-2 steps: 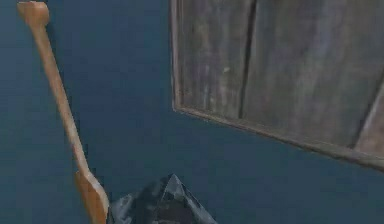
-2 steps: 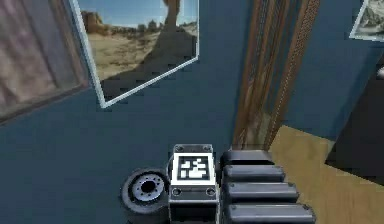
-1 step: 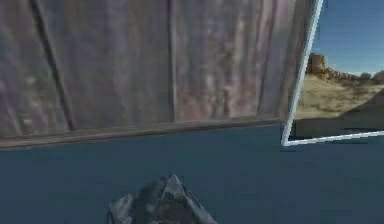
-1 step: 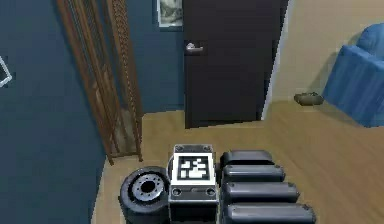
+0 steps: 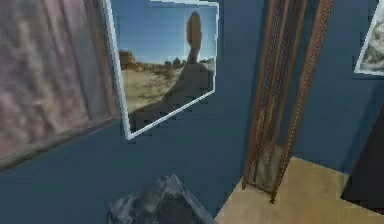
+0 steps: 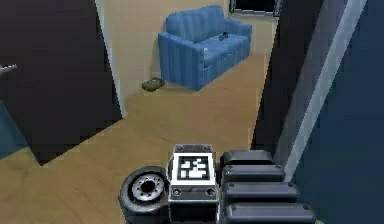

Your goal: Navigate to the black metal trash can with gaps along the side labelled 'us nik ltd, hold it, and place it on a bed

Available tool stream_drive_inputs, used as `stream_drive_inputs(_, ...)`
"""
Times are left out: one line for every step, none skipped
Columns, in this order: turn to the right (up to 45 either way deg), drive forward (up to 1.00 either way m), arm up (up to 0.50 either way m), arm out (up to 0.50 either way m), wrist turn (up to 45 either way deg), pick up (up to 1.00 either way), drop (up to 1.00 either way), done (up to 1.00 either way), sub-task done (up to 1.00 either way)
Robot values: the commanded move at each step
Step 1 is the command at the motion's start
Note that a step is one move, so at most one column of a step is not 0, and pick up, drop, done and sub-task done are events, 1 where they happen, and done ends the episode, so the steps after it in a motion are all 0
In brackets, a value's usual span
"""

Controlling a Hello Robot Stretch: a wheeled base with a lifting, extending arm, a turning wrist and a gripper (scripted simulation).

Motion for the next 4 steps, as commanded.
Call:
stream_drive_inputs(33.0, 0.0, 0.0, 0.0, 0.0, 0.0, 0.0, 0.0, 0.0)
stream_drive_inputs(0.0, 0.45, 0.0, 0.0, 0.0, 0.0, 0.0, 0.0, 0.0)
stream_drive_inputs(45.0, 0.0, 0.0, 0.0, 0.0, 0.0, 0.0, 0.0, 0.0)
stream_drive_inputs(36.0, 0.0, 0.0, 0.0, 0.0, 0.0, 0.0, 0.0, 0.0)
